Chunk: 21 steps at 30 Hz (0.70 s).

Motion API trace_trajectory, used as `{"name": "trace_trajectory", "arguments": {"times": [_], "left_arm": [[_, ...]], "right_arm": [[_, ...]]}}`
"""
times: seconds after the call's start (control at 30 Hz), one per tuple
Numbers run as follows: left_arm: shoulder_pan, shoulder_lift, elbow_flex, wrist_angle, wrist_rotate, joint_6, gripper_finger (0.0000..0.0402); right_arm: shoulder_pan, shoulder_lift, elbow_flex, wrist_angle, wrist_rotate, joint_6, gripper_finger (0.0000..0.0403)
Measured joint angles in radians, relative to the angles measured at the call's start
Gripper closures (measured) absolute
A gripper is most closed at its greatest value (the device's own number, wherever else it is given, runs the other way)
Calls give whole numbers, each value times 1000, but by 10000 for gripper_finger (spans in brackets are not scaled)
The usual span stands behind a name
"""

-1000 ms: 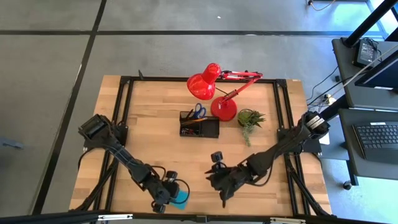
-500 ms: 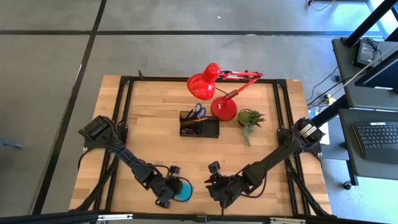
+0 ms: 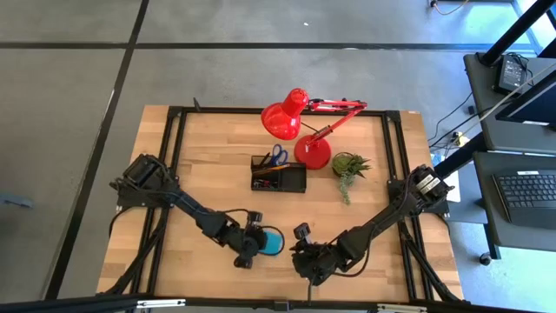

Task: Pick and place office supplies into organizer
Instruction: Put the blue sticky notes into the black desk organizer

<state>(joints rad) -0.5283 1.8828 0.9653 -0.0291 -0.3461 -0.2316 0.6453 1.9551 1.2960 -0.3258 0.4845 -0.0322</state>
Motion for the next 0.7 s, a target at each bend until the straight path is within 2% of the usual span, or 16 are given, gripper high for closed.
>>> {"name": "trace_trajectory", "arguments": {"times": [0.13, 0.3, 0.4, 0.7], "left_arm": [[3, -38, 9, -2, 7, 65, 272], [-12, -90, 11, -14, 7, 68, 272], [-21, -104, 13, -45, 2, 27, 272], [-3, -92, 11, -211, -39, -167, 272]], "right_arm": [[0, 2, -93, 102, 39, -4, 306], [0, 2, -212, 299, 122, -54, 306], [-4, 1, -259, 399, 135, -83, 306], [-29, 1, -302, 442, 134, -84, 306]]}}
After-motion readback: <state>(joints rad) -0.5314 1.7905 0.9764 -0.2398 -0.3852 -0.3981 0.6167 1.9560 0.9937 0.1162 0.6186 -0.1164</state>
